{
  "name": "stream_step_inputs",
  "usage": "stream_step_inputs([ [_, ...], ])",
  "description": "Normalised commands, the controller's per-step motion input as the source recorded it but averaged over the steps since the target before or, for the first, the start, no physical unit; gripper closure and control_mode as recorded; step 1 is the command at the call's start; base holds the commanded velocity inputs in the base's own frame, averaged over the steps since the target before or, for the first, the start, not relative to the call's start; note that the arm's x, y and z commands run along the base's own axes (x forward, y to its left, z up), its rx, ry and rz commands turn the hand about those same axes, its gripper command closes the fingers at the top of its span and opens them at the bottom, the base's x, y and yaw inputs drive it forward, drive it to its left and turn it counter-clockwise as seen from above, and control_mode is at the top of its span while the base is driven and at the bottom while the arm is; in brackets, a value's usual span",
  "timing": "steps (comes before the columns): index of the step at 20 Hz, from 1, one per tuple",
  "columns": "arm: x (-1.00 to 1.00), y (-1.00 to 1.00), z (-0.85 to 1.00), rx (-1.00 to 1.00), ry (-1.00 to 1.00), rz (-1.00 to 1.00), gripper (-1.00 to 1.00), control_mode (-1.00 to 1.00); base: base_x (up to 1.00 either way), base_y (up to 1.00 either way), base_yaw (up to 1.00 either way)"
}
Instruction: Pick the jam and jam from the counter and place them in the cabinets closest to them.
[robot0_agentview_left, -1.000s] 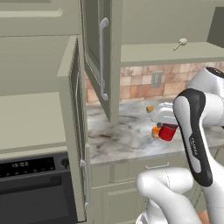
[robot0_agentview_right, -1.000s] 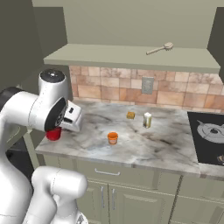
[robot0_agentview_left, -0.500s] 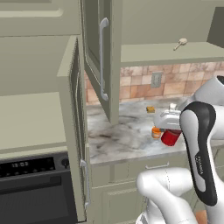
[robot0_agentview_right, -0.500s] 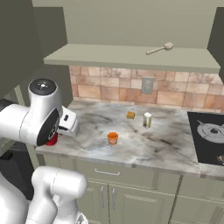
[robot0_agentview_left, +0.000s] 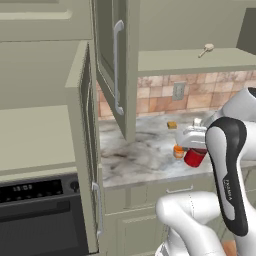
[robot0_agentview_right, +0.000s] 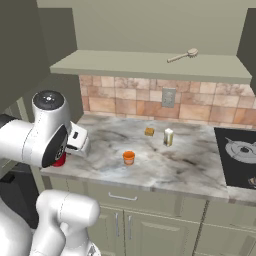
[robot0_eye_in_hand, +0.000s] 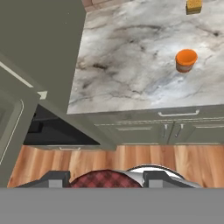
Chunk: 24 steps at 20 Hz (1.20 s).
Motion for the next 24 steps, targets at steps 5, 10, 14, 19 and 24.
stream_step_inputs([
  [5, 0.00, 0.00, 0.00, 0.00, 0.00, 0.00, 1.00, 1.00, -0.38, 0.00, 0.00],
  [10, 0.00, 0.00, 0.00, 0.00, 0.00, 0.00, 1.00, 1.00, -0.46, 0.00, 0.00],
  [14, 0.00, 0.00, 0.00, 0.00, 0.00, 0.00, 1.00, 1.00, -0.50, 0.00, 0.00],
  [19, 0.00, 0.00, 0.00, 0.00, 0.00, 0.00, 1.00, 1.00, -0.47, 0.00, 0.00],
  [24, 0.00, 0.00, 0.00, 0.00, 0.00, 0.00, 1.00, 1.00, -0.45, 0.00, 0.00],
])
